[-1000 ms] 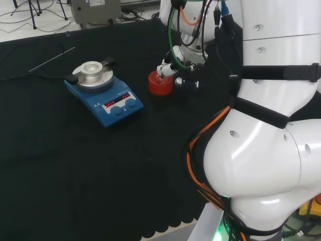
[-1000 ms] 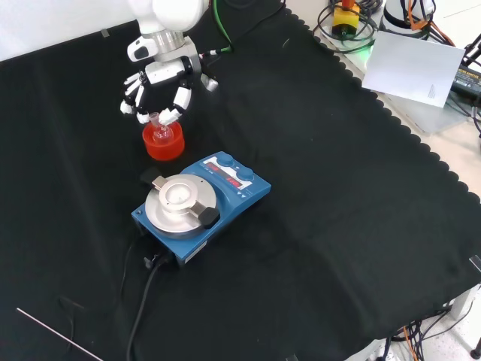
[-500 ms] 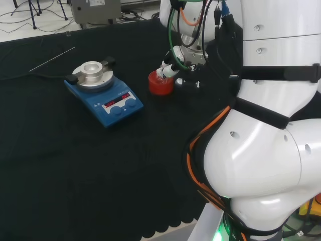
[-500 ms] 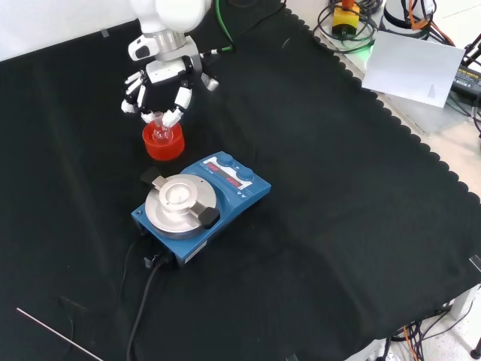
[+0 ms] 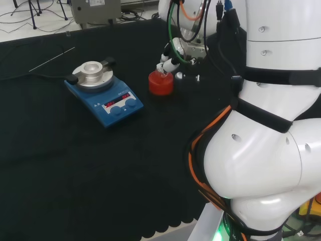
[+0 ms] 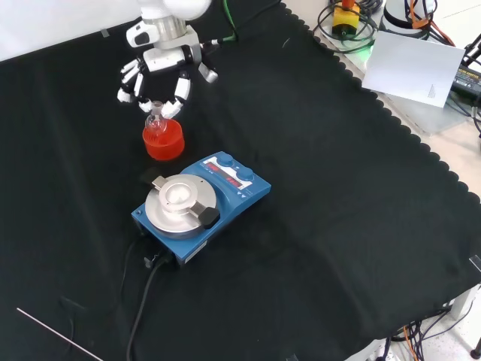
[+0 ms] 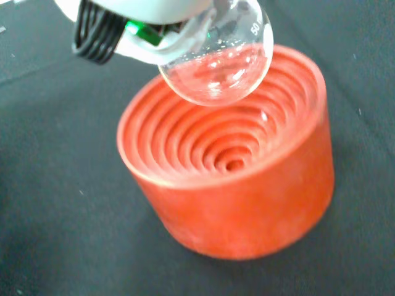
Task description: Pick up the round-bottom flask.
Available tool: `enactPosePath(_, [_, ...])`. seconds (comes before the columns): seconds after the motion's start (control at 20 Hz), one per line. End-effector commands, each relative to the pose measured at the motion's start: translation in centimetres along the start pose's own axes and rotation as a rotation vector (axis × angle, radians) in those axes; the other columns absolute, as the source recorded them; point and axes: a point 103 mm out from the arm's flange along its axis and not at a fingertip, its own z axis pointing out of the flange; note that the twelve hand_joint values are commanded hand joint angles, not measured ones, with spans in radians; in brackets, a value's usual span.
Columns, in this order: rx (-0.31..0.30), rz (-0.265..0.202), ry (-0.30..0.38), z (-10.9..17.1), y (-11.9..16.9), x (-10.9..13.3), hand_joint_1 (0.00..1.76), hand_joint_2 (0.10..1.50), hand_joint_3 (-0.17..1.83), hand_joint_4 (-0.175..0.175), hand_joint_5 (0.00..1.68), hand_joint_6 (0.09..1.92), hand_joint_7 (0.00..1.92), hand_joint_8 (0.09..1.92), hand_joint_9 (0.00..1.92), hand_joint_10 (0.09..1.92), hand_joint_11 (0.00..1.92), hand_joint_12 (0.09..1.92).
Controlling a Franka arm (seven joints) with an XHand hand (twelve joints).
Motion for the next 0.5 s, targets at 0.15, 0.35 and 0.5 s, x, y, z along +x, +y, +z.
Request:
enactPosePath(0.15, [0.046,-0.040,-0.041,-4.1,-0.9,2.6,1.10,0.62,0.86,0.168,1.15,0.99,0.45,0.54,0.64,0.55,0.26,1.31])
enactPosePath(0.35, [0.070,-0.050,-0.062,-6.2,-1.5,4.1,1.10,0.61,0.86,0.168,1.15,0.99,0.45,0.54,0.64,0.54,0.26,1.31])
enactPosePath(0.5, [0.069,-0.066,-0.077,-7.9,-1.9,5.2,1.10,0.61,0.87,0.168,1.15,0.99,0.45,0.54,0.64,0.54,0.27,1.31])
